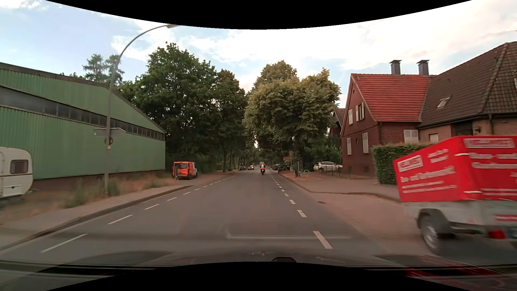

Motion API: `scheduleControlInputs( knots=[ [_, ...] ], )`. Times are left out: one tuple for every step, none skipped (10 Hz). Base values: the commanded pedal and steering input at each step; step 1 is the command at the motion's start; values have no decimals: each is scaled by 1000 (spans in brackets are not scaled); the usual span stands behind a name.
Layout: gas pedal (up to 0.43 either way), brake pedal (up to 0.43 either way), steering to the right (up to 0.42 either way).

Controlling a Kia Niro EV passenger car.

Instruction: Follow the waypoints while adhering to traffic rules and regulations

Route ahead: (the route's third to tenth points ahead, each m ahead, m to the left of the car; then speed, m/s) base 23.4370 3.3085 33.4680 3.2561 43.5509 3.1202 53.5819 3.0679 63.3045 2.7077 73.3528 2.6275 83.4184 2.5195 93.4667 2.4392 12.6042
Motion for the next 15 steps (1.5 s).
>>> scheduleControlInputs(
  knots=[
    [169, 0, -8],
    [169, 0, -8],
    [169, 0, -8],
    [169, 0, -8],
    [169, 0, -8],
    [169, 0, -8],
    [169, 0, -7],
    [169, 0, -7],
    [157, 0, -6],
    [157, 0, -6],
    [150, 0, -3],
    [150, 0, -1],
    [150, 0, -2],
    [138, 0, -1],
    [138, 0, -1]
  ],
)
